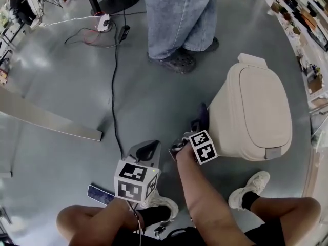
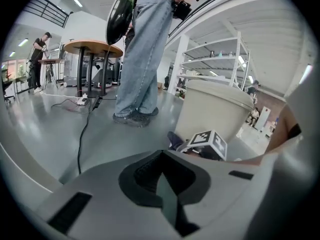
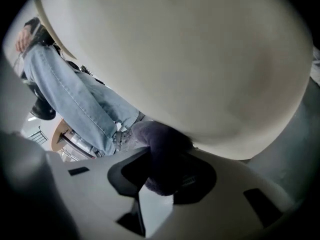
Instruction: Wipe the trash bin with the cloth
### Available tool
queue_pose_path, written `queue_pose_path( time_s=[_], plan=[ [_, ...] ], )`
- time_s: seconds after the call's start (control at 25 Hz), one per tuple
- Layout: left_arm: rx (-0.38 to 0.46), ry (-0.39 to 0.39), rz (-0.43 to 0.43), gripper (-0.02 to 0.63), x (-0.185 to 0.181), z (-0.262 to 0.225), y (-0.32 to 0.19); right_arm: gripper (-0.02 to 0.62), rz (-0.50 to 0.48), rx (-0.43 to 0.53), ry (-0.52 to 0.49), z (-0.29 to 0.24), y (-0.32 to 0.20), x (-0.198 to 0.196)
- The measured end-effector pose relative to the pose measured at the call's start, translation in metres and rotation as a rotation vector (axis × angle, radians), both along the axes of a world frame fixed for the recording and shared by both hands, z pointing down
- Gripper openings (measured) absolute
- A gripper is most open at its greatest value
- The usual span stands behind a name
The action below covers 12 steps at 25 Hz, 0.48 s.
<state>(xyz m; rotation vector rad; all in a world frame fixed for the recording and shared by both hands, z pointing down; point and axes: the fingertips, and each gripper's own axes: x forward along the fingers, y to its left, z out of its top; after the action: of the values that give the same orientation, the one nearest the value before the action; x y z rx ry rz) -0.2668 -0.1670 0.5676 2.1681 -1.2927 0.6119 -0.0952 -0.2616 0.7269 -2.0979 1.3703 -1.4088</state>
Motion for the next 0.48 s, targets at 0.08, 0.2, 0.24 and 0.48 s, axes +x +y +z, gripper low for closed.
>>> queue_pose_path(
  time_s=[0.08,0.2,0.24,0.48],
  plan=[
    [-0.004,-0.005,0.003,0.000,0.001,0.001,0.000,0.104,-0.004,-0.019,-0.007,0.010,0.001,0.000],
    [-0.019,-0.009,0.009,0.000,0.001,0.004,0.001,0.104,-0.010,-0.034,-0.034,0.023,0.002,0.000],
    [-0.023,-0.009,0.009,0.000,0.001,0.005,0.002,0.104,-0.015,-0.036,-0.040,0.026,0.003,0.000],
    [0.036,0.024,-0.040,0.000,0.001,-0.027,-0.007,0.104,-0.197,0.024,0.038,-0.007,0.014,-0.023]
  ],
)
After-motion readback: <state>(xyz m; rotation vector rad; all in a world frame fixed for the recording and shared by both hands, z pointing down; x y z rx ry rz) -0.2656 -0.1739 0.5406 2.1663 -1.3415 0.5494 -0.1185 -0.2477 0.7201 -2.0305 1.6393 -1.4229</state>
